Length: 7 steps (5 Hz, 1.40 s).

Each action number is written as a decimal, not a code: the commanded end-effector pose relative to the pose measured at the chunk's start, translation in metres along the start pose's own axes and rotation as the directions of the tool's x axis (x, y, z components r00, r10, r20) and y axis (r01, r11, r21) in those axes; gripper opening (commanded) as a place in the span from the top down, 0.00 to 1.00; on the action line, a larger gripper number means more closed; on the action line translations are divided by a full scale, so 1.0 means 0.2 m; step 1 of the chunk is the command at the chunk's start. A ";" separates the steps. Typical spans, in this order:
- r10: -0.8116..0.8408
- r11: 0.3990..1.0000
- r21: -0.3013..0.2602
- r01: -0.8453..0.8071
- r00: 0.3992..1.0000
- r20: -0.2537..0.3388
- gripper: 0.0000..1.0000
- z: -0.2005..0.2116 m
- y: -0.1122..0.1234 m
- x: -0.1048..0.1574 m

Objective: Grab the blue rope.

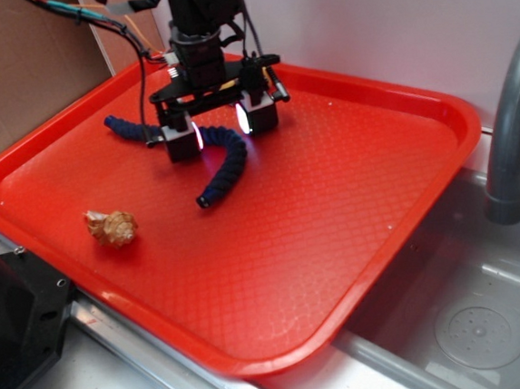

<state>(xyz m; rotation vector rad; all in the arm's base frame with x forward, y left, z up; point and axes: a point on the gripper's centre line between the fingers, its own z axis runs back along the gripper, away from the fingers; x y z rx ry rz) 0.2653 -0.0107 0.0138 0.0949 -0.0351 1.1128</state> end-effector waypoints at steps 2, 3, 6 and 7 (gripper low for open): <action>-0.384 0.923 -0.026 0.384 0.923 -0.022 1.00 0.27 0.24 0.04; -0.515 0.856 -0.090 0.508 0.854 -0.079 1.00 0.40 0.40 0.00; -0.616 0.761 -0.134 0.635 0.771 0.161 1.00 1.11 0.62 -0.06; -0.611 0.768 -0.108 0.631 0.773 0.173 1.00 1.09 0.57 -0.03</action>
